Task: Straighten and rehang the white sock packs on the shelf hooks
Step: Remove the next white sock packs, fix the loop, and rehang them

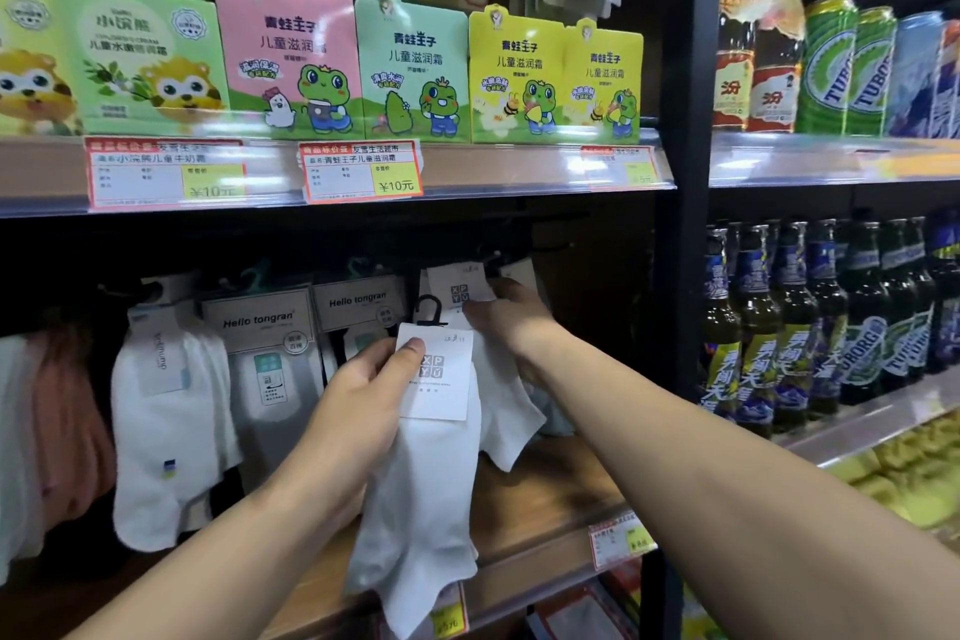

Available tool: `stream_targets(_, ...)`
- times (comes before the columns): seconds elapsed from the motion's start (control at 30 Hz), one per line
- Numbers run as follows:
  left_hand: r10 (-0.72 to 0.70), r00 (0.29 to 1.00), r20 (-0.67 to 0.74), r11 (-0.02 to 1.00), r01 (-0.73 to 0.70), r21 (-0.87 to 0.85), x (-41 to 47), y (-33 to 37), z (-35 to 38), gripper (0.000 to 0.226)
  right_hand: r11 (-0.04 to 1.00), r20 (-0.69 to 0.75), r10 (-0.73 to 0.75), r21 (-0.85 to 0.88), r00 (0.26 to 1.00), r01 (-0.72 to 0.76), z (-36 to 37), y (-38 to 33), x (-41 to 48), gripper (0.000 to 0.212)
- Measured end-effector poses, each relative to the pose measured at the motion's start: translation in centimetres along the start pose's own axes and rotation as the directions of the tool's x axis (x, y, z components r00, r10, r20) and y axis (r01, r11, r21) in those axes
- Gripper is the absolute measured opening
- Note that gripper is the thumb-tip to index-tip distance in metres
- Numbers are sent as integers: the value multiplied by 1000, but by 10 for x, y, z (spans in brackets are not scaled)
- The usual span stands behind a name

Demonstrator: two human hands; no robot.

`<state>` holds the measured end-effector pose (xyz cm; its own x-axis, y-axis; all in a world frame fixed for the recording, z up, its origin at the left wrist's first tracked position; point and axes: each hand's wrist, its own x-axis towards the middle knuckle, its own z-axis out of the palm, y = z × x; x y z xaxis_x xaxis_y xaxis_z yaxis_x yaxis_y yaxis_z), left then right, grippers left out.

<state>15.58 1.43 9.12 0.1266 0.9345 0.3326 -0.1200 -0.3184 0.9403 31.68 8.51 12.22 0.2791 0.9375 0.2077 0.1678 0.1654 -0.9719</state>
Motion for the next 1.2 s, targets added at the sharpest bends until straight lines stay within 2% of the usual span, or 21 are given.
stream_targets(0.33,-1,1000,-2,1000,1,-27,2,-4,-3,14,1000,37,-8,20,999,7,5,13,2,45)
stream_targets(0.5,3,1000,-19,1000,-4,-18,4,-5,-5,20,1000,35,-13,25,999,12,7,19,8,41)
stream_targets(0.63,-9,1000,3,999,10,-46,2,-7,-6,12,1000,46,-2,20,999,1,8,25,11,38)
stream_targets(0.8,-15,1000,8,998,16,-63,1,-8,-4,13,993,80,66,-101,995,-58,10,41,10,32)
stream_targets(0.97,0,999,45,998,3,-63,1,-8,-1,19,988,87,103,-123,991,-92,8,58,4,27)
stream_targets(1.1,-26,999,31,999,27,-43,7,-7,4,21,982,103,67,-184,992,-48,2,65,-9,15)
stream_targets(1.2,-41,997,64,999,43,-32,11,-7,12,22,979,41,29,-201,999,-20,-8,74,-18,8)
